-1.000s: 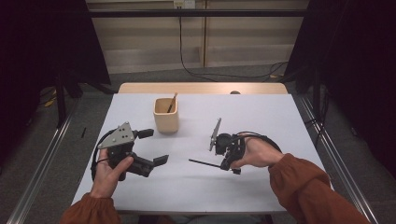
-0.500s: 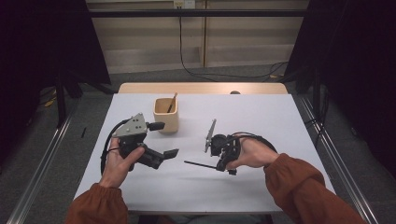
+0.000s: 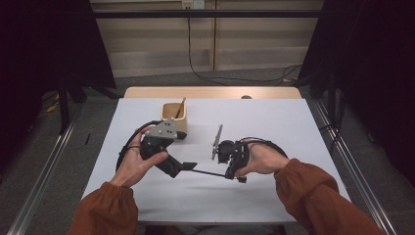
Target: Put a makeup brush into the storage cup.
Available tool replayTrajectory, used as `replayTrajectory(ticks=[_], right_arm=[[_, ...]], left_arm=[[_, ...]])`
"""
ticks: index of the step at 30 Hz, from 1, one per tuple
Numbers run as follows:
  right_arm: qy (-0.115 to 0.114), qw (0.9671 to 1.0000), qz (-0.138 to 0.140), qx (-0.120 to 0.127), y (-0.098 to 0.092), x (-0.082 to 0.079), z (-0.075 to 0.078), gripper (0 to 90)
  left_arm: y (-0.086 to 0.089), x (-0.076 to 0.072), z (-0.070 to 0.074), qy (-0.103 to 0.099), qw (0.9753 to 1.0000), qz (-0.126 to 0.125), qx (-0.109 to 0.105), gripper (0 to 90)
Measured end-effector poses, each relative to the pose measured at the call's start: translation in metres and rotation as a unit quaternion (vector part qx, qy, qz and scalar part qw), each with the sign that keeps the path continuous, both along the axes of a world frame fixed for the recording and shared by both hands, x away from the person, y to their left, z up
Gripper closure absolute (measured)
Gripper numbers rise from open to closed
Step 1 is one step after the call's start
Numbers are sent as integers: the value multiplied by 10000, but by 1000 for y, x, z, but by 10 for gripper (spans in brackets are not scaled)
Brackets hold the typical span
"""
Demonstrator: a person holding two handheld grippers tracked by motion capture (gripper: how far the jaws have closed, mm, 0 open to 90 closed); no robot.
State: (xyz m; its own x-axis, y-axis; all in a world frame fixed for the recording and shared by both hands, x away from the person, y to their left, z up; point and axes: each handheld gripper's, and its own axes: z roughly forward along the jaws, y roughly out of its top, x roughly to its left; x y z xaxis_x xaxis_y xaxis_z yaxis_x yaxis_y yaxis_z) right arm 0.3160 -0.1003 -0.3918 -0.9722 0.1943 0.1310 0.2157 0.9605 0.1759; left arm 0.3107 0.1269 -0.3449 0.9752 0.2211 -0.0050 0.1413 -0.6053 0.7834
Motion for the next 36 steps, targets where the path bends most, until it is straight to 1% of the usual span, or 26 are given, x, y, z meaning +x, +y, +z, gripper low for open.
replayTrajectory(ticks=[3,5,6,7,8,9,10,13,14,15,16,17,19,20,21,22,24,26,27,28,30,31,32,34,35,36], right_arm=[[14,10000,26,-56,1,0,-1,861],[16,9999,46,-90,2,0,-1,861],[2,9999,67,-94,2,0,-1,861],[25,9999,96,-127,3,0,-1,861],[17,9999,100,-135,3,-1,-1,861],[17,9999,100,-135,3,-1,-1,861],[28,9998,119,-152,4,-1,-1,861],[47,9997,94,-205,3,0,-2,861],[47,9997,94,-205,3,0,-2,861],[45,9997,90,-239,3,0,-3,861],[43,9995,133,-291,3,0,-4,861],[58,9994,122,-304,4,0,-5,861],[65,9991,152,-394,6,0,-7,860],[83,9989,182,-423,7,-1,-8,860],[86,9989,181,-427,7,-1,-9,861],[84,9989,183,-427,8,0,-9,860],[80,9989,194,-420,8,0,-9,861],[98,9989,212,-412,8,0,-9,861],[86,9989,208,-414,8,-1,-9,861],[84,9989,202,-409,8,0,-9,861],[67,9990,189,-388,8,0,-8,860],[81,9991,176,-374,8,-1,-8,860],[82,9991,184,-377,7,-1,-8,861],[71,9991,200,-375,8,-1,-7,861],[71,9991,200,-375,8,-1,-7,861],[67,9992,186,-343,9,-2,-7,861]], left_arm=[[-4,1,-3,27,9996,-101,259,29],[-8,3,-4,63,9987,-155,485,30],[-8,3,-4,63,9987,-155,485,28],[-11,4,-5,119,9969,-206,749,29],[-12,5,-6,167,9958,-252,864,30],[-12,5,-6,167,9958,-252,864,32],[-14,7,-8,241,9940,-279,1033,33],[-18,8,-14,337,9911,-351,1240,36],[-18,8,-14,337,9911,-351,1240,37],[-19,8,-15,360,9896,-381,1339,37],[-21,9,-19,475,9869,-440,1481,37],[-22,8,-21,475,9856,-452,1562,40],[-25,7,-26,597,9819,-513,1724,49],[-26,6,-29,638,9808,-497,1777,51],[-27,6,-31,633,9768,-639,1943,57],[-27,5,-33,683,9749,-712,1994,64],[-28,3,-35,695,9739,-774,2019,65],[-29,4,-35,672,9745,-783,1994,73],[-29,4,-36,623,9763,-715,1947,76],[-29,4,-36,622,9765,-676,1951,78],[-29,5,-37,600,9754,-678,2010,102],[-29,5,-38,655,9736,-715,2064,109],[-29,6,-39,697,9729,-774,2066,110],[-30,7,-41,725,9723,-716,2102,119],[-30,7,-41,725,9723,-716,2102,148],[-30,8,-43,787,9707,-769,2138,175]])
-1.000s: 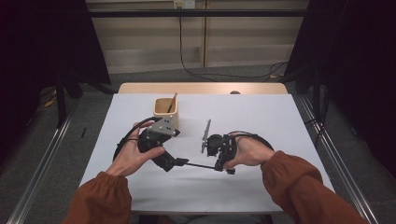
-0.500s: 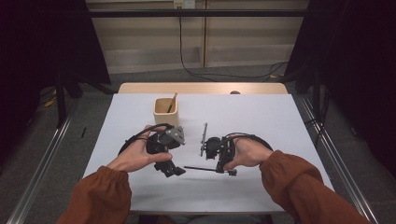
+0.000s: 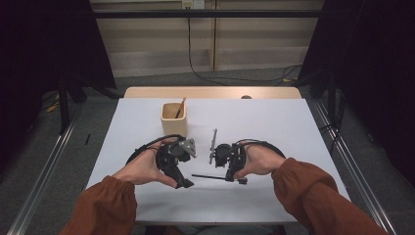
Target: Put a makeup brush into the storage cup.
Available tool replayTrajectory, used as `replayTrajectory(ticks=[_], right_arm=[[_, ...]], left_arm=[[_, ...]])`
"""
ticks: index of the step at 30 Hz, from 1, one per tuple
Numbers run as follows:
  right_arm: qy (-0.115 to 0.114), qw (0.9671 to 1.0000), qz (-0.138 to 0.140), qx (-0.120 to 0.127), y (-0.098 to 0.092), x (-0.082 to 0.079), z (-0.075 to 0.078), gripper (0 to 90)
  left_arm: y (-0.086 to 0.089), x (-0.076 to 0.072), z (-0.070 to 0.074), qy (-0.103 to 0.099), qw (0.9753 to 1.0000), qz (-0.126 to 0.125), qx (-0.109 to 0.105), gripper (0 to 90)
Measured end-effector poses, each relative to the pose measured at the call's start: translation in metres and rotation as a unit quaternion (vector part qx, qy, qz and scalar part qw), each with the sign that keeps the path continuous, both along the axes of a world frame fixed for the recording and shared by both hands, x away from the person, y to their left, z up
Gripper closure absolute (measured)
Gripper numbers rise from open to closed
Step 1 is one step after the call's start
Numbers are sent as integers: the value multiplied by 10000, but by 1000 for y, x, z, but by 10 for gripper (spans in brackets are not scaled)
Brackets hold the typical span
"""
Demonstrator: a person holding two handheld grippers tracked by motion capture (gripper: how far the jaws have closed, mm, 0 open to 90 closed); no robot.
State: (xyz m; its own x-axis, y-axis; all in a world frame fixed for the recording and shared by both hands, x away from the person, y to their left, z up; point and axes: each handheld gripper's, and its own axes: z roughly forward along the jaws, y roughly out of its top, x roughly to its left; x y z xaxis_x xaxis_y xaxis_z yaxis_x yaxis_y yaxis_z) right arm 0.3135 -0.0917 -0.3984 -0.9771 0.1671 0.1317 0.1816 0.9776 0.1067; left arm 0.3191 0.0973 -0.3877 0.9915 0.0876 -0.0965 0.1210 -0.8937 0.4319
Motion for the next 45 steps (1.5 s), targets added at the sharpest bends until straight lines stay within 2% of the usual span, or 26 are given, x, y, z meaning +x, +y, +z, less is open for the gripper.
replayTrajectory(ticks=[1,6,7,10,14,16,19,20,21,22,24,30,31,33,37,45], right_arm=[[0,10000,48,7,1,0,0,861],[-25,10000,66,31,3,-1,0,861],[-28,10000,69,44,3,-1,0,861],[-36,9999,73,78,4,-2,1,861],[-76,9998,71,143,5,-1,2,861],[-90,9998,94,175,5,-1,2,861],[-107,9997,127,186,5,-1,3,861],[-90,9997,113,199,4,-2,3,861],[-93,9996,109,236,4,-2,2,861],[-91,9996,86,251,5,-3,3,861],[-54,9996,103,265,5,-4,4,861],[-86,9994,85,322,5,-3,4,861],[-102,9994,81,327,5,-2,5,861],[-60,9995,68,305,5,-3,5,861],[-119,9991,85,403,5,-3,6,861],[-107,9988,174,443,3,-3,4,858]], left_arm=[[0,1,-1,-31,10000,3,0,225],[-4,1,-4,-33,10000,-31,57,344],[-4,1,-4,14,9999,-10,118,342],[-4,2,-5,39,9999,-17,117,386],[-6,6,-8,222,9996,-154,114,473],[-6,7,-9,229,9995,-193,141,529],[-6,9,-12,275,9994,-197,57,601],[-6,11,-12,243,9993,-275,80,617],[-6,10,-13,296,9994,-172,5,629],[-6,12,-13,265,9991,-323,98,638],[-7,10,-16,343,9993,-177,2,651],[-8,11,-17,379,9990,-231,-50,712],[-9,10,-16,425,9987,-234,-139,731],[-9,11,-16,447,9987,-238,-109,755],[-8,12,-17,464,9984,-290,-127,806],[-9,10,-17,570,9975,-389,-159,844]])
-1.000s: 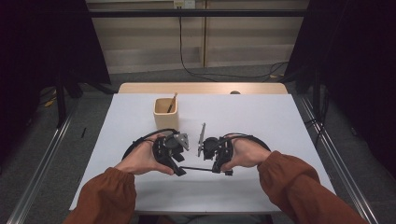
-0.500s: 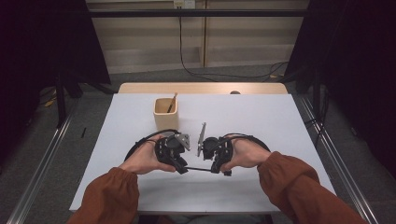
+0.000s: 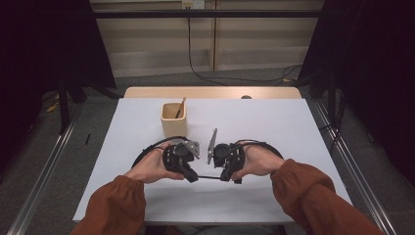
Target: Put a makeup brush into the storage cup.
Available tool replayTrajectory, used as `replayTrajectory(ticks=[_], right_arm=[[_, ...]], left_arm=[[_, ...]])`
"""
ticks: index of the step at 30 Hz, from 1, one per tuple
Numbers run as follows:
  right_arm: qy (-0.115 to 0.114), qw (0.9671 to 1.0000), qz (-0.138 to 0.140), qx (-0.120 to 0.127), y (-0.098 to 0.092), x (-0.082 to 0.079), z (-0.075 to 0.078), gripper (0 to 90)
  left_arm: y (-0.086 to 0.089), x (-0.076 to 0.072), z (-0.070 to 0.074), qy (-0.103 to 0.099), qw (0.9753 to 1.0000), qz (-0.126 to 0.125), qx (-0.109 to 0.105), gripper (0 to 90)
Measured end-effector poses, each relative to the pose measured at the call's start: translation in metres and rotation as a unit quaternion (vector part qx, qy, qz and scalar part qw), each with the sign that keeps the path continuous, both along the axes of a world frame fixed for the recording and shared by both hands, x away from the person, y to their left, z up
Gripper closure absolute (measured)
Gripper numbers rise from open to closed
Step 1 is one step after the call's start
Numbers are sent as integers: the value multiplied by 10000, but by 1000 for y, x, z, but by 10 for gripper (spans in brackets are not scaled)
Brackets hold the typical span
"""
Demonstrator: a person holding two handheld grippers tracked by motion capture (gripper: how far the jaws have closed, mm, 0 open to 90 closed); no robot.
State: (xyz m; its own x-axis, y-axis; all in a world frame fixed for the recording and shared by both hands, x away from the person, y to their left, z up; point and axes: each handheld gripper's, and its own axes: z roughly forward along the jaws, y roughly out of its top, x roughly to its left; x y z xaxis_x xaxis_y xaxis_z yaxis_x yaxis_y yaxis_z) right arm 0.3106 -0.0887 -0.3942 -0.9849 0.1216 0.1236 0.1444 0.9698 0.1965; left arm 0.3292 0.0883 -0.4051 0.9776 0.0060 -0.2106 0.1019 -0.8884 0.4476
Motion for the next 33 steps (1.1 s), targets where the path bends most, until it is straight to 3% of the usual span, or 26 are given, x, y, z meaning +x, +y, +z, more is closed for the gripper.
replayTrajectory(ticks=[4,6,8,18,26,33], right_arm=[[-23,10000,6,34,-1,1,0,853],[-20,10000,-17,54,-3,2,0,847],[-10,9999,-84,104,-4,2,-1,844],[85,9994,-187,272,-8,8,-1,799],[142,9978,-382,516,-11,12,-3,638],[105,9961,-564,671,-15,14,-5,398]], left_arm=[[0,-1,0,88,9999,25,-44,850],[1,1,1,26,10000,-67,6,852],[0,-1,1,89,9999,69,-69,853],[3,0,3,69,9999,87,-96,856],[7,1,5,12,9996,211,-171,856],[10,2,5,10,9995,264,-181,855]])
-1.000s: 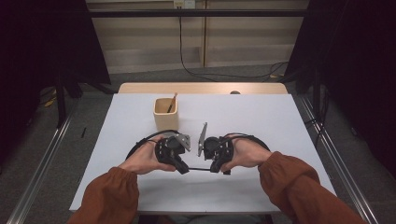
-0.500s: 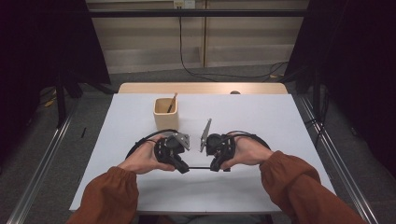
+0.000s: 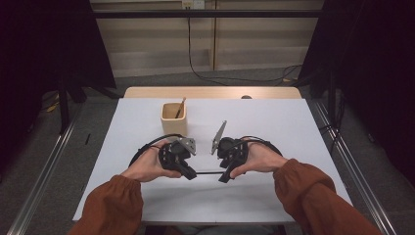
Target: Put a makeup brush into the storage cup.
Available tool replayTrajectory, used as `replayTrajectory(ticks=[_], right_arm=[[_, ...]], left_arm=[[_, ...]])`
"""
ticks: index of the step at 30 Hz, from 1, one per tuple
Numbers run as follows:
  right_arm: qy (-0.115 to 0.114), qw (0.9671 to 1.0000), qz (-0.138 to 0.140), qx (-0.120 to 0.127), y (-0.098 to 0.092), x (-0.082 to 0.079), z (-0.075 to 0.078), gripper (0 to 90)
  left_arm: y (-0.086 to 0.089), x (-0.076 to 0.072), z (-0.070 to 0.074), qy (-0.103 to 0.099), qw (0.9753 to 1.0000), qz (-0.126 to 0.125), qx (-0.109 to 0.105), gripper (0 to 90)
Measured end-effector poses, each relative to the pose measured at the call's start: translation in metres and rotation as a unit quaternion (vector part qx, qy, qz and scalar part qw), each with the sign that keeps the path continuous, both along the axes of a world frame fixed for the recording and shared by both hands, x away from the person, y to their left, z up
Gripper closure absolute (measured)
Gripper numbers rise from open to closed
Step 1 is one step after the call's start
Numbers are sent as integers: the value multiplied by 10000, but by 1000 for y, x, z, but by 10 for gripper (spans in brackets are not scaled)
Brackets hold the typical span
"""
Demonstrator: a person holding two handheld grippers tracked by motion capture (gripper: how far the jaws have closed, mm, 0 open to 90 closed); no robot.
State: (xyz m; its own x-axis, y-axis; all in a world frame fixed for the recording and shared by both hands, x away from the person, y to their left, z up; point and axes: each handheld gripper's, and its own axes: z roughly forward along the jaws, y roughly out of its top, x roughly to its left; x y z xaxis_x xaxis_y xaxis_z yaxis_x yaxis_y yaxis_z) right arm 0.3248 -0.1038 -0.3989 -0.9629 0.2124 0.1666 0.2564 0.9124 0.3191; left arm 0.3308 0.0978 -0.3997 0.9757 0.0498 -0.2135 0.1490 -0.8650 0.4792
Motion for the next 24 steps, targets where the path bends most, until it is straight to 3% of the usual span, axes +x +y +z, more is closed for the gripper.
replayTrajectory(ticks=[8,15,24], right_arm=[[-82,9997,-76,212,1,-1,0,157],[-213,9986,-129,475,-6,-1,0,100],[-294,9969,-317,657,-19,-3,3,89]], left_arm=[[0,0,0,10,10000,5,-15,855],[3,-1,1,-8,10000,28,-49,856],[10,-1,2,-58,9999,111,-63,855]])
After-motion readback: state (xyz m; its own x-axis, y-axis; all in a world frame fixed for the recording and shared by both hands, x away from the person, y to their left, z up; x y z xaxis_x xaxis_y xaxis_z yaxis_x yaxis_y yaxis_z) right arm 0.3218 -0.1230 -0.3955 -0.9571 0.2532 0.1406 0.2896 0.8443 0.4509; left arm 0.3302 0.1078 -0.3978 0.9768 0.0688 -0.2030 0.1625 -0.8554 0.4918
